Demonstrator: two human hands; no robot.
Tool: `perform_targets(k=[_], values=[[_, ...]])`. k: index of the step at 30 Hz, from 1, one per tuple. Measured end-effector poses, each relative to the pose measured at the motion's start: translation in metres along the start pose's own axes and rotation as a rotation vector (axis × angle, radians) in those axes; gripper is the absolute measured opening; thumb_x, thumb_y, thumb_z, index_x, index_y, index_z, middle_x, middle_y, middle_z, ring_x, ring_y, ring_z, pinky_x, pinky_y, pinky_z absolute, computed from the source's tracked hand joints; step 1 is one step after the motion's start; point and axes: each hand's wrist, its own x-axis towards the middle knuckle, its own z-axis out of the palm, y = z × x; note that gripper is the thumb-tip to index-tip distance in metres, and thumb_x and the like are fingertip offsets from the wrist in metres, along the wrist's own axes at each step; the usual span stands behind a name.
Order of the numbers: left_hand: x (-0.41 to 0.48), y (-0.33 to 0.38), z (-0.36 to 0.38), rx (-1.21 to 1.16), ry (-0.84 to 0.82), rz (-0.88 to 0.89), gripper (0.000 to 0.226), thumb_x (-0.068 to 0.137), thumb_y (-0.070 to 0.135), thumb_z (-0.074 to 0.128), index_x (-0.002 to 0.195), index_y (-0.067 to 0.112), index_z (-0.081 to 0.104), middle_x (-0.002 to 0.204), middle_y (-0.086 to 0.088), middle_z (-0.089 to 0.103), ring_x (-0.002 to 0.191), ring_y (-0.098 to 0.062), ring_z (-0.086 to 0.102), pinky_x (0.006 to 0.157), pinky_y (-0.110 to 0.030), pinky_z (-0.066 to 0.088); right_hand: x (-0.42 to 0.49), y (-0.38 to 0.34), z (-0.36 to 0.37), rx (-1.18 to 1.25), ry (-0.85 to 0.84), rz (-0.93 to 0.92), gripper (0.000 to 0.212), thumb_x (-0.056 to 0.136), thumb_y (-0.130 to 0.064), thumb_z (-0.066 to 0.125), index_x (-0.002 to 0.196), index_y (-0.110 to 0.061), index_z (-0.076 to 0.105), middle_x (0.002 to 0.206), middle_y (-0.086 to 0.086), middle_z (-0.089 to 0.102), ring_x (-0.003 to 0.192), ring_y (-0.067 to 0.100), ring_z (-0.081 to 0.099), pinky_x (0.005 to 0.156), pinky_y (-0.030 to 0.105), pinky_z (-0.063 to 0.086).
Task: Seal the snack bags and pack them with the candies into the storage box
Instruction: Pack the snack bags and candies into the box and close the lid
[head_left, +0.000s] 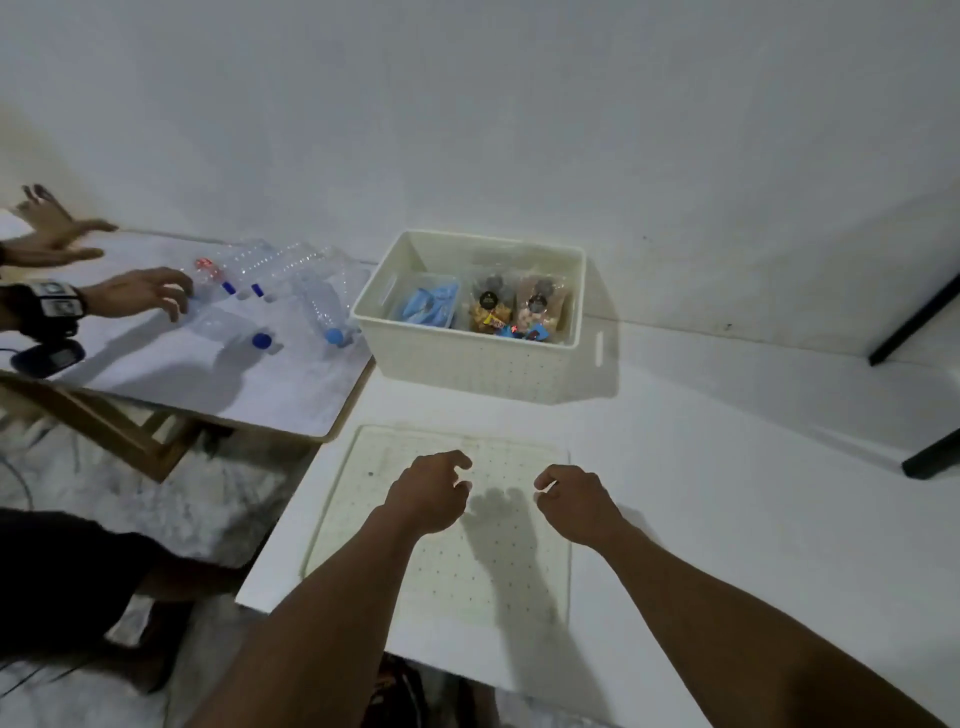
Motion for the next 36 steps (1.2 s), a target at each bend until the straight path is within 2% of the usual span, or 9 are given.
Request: perform_targets(k=[5,11,14,17,22,25,28,32,36], values=[[-0.028,-0.05,0.038,0.076,-0.105,-0.106,0.042,0.092,0.038,0.059,0.133,0.029,0.055,0.13,-0.003,0.058,0.122,-0.025,0.055,0.099,-0.04,0.048,-0.019,0.035,0.054,-0.066,-0.058,0.07,0.026,0.086,-0.031,0.064,0.111,-0.023,0.064,0.113,0.003,0.061,0.108,0.021,0.061,0.095,0.033,0.048],[-0.04,-0.107,0.063,0.239,-0.054,-0.235,0.05,0.084,0.048,0.066,0.131,0.04,0.05,0.151,-0.004,0.029,0.143,-0.036,0.022,0.112,-0.051,0.03,-0.023,0.041,0.102,-0.22,0.117,0.203,0.042,0.085,-0.035,0.065,0.126,-0.027,0.057,0.136,0.01,0.036,0.126,0.034,0.041,0.102,0.037,0.038],[-0.031,-0.13,0.06,0.259,0.005,-0.258,0.061,0.079,0.054,0.069,0.133,0.042,0.043,0.155,-0.006,0.02,0.147,-0.045,0.007,0.116,-0.061,0.017,-0.019,0.03,0.114,-0.254,0.226,0.285,0.04,0.085,-0.034,0.065,0.124,-0.028,0.056,0.134,0.013,0.036,0.122,0.039,0.04,0.096,0.042,0.043],[-0.021,-0.148,0.046,0.26,0.015,-0.348,0.081,0.073,0.067,0.07,0.139,0.043,0.031,0.16,-0.01,0.005,0.145,-0.054,-0.003,0.113,-0.069,0.01,-0.009,0.024,0.118,-0.25,0.23,0.359,0.034,0.085,-0.035,0.063,0.117,-0.029,0.055,0.125,0.013,0.04,0.116,0.038,0.042,0.091,0.042,0.043],[-0.014,-0.158,0.03,0.189,-0.061,-0.442,0.113,0.053,0.076,0.077,0.144,0.049,0.016,0.16,-0.008,-0.007,0.132,-0.051,0.029,0.1,-0.063,0.039,0.006,0.02,0.114,-0.202,0.251,0.424,0.038,0.081,-0.034,0.065,0.117,-0.029,0.055,0.121,0.012,0.04,0.112,0.037,0.044,0.09,0.042,0.043],[-0.011,-0.157,0.02,0.242,-0.038,-0.433,0.115,0.046,0.081,0.076,0.142,0.05,0.02,0.156,-0.01,0.006,0.127,-0.046,0.036,0.097,-0.057,0.038,0.007,0.018,0.114,-0.146,0.271,0.416,0.044,0.078,-0.036,0.069,0.12,-0.031,0.056,0.12,0.012,0.039,0.109,0.036,0.047,0.091,0.042,0.046],[-0.01,-0.159,0.012,0.257,-0.006,-0.404,0.121,0.039,0.095,0.063,0.144,0.052,0.019,0.155,-0.011,0.014,0.128,-0.045,0.035,0.1,-0.056,0.034,0.004,0.021,0.106,-0.03,0.341,0.339,0.047,0.076,-0.035,0.073,0.12,-0.031,0.058,0.119,0.01,0.037,0.1,0.033,0.056,0.092,0.041,0.052],[-0.009,-0.147,0.005,0.277,0.093,-0.271,0.118,0.043,0.107,0.035,0.146,0.05,0.024,0.156,-0.013,0.017,0.13,-0.042,0.031,0.104,-0.055,0.028,-0.008,0.023,0.088,-0.051,0.546,0.208,0.042,0.078,-0.042,0.074,0.117,-0.028,0.067,0.121,0.01,0.042,0.103,0.031,0.059,0.086,0.04,0.056],[-0.011,-0.134,-0.004,0.287,0.269,-0.148,0.112,0.052,0.105,0.033,0.148,0.048,0.026,0.154,-0.018,0.021,0.126,-0.043,0.035,0.103,-0.055,0.032,-0.018,0.013,0.073,-0.134,0.739,0.132,0.043,0.081,-0.046,0.07,0.118,-0.026,0.067,0.125,0.011,0.042,0.109,0.033,0.056,0.08,0.043,0.059]])
